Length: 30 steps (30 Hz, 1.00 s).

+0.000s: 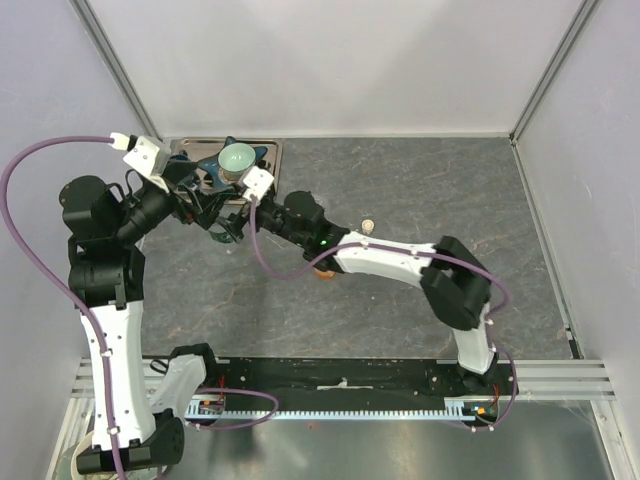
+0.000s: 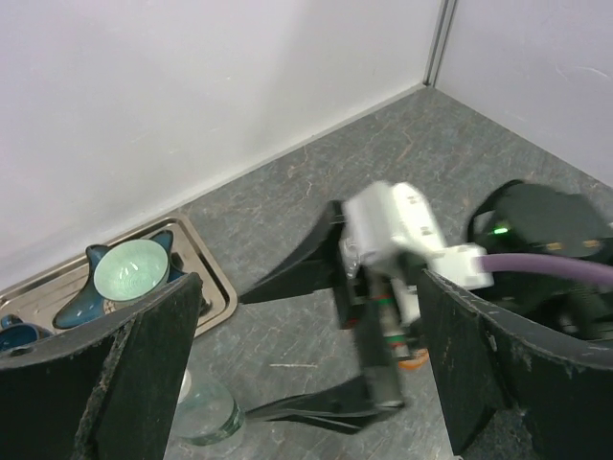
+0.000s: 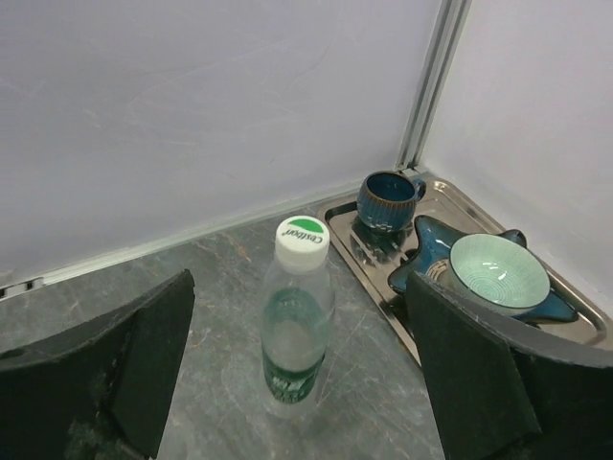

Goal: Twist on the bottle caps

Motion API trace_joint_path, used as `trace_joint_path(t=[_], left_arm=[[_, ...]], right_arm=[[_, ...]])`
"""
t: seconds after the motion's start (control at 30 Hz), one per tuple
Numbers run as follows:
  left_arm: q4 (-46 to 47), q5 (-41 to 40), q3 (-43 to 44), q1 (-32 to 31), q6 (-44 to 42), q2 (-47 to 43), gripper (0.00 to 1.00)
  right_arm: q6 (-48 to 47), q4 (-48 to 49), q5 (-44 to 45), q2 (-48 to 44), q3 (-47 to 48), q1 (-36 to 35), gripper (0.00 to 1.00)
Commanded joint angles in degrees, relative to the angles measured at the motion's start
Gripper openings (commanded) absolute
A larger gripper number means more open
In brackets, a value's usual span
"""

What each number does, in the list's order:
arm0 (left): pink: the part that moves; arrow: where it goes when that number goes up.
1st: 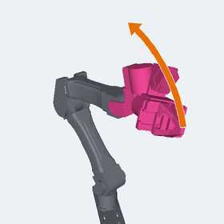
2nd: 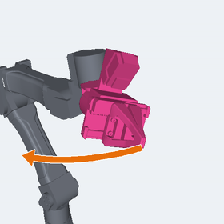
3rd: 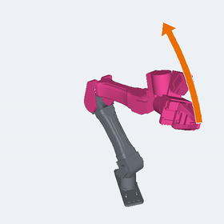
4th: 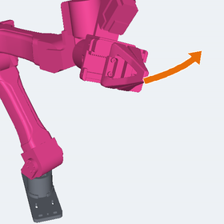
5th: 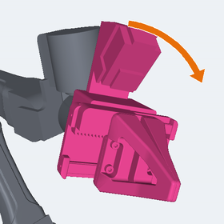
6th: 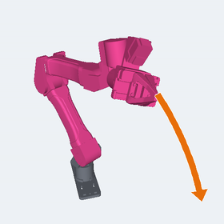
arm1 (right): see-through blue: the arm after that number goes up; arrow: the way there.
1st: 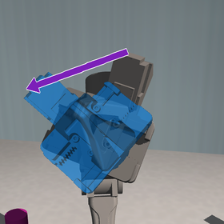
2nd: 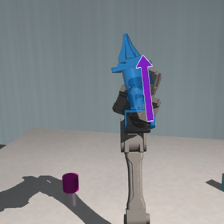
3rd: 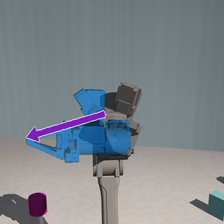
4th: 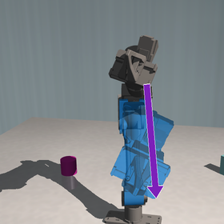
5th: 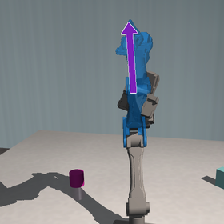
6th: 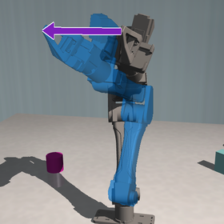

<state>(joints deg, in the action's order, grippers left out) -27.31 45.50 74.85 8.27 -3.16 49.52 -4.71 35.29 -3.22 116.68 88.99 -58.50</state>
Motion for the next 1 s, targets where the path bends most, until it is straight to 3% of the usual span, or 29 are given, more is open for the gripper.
trace_joint_path(t=[0.0, 0.1, 0.2, 0.33, 0.37, 0.57, 0.67, 0.7, 0.77, 0.87, 0.97], left_arm=[[0.6, 5.5, 4.4, 0.1, 2.5, 2.5, 1.0], [0.5, 8.5, 5.7, -1.0, 4.7, 4.7, 1.0], [-1.7, 5.2, 7.8, -6.6, 3.2, 6.2, 1.0], [-8.4, -7.8, 13.1, -24.0, -4.7, 11.0, 1.0], [-9.9, -10.4, 15.6, -31.2, -7.3, 12.5, 1.0], [-20.3, -24.8, 25.8, -51.3, -18.0, 27.7, 1.0], [-28.0, -27.6, 37.0, -55.5, -19.6, 38.9, 1.0], [-28.8, -27.0, 39.3, -55.8, -19.6, 41.9, 1.0], [-28.5, -27.0, 42.3, -57.1, -21.2, 47.8, 1.0], [-25.3, -31.1, 41.5, -59.3, -23.0, 54.3, 0.99], [-23.3, -34.9, 40.9, -61.4, -23.6, 60.1, 0.94]], right_arm=[[-1.4, 0.7, 0.6, -16.5, -8.1, -0.1, 0.98], [-3.0, -4.4, 3.0, -28.6, -13.6, -0.1, 0.98], [-4.2, -15.1, 8.8, -36.7, -11.7, 0.3, 0.98], [-3.2, -26.6, 13.5, -43.2, -6.1, 2.9, 0.98], [-3.3, -30.2, 14.1, -44.5, -5.5, 3.8, 0.98], [-2.7, -37.4, 26.7, -55.5, -4.2, 7.6, 0.98], [-2.9, -41.5, 31.8, -60.3, -2.0, 8.0, 0.98], [-3.2, -42.2, 34.1, -62.2, -1.4, 8.0, 0.91], [-3.6, -43.1, 43.2, -64.4, -1.6, 8.0, 0.88], [-3.3, -44.6, 52.0, -66.0, -2.5, 8.0, 0.77], [-1.7, -46.7, 57.3, -65.7, -1.9, 8.0, 0.73]])
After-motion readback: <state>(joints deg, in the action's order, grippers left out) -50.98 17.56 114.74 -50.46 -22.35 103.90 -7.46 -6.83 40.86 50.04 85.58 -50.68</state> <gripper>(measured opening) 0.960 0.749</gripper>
